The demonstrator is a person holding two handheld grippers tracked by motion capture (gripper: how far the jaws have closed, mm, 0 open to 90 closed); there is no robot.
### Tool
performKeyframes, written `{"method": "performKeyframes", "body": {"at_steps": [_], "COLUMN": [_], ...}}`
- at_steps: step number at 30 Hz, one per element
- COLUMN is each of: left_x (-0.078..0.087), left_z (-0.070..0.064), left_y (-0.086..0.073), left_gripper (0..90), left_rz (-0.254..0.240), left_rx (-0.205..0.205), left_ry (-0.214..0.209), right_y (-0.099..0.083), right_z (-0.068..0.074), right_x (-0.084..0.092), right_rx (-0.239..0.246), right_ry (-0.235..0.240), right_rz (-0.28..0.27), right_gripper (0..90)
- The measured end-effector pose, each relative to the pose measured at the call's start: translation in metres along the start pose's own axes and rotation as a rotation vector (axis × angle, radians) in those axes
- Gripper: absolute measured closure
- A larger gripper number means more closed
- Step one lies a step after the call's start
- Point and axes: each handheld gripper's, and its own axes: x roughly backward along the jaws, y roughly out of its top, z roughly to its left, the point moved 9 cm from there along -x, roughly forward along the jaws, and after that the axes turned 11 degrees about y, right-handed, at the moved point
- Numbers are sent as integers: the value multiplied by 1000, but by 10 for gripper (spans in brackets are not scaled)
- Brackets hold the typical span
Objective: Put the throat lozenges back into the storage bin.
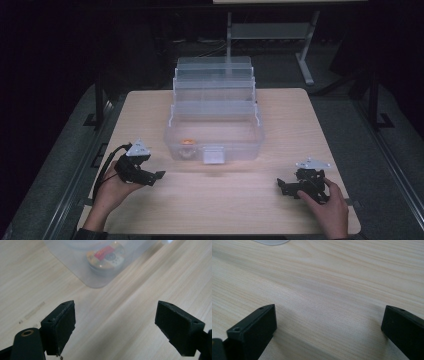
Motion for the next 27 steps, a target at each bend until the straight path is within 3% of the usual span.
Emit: {"method": "performKeyframes", "body": {"at_steps": [17,27], "left_x": [2,-5], "left_z": [-11,-15], "left_y": [-45,-74], "left_gripper": [139,123], "left_rz": [-50,0], "left_rx": [69,57], "left_ry": [40,62], "right_y": [0,0], "right_z": [0,0], "right_x": [0,0], "right_rx": [0,0], "right_ry": [0,0], "right_rz": [0,0], "right_gripper": [0,0]}}
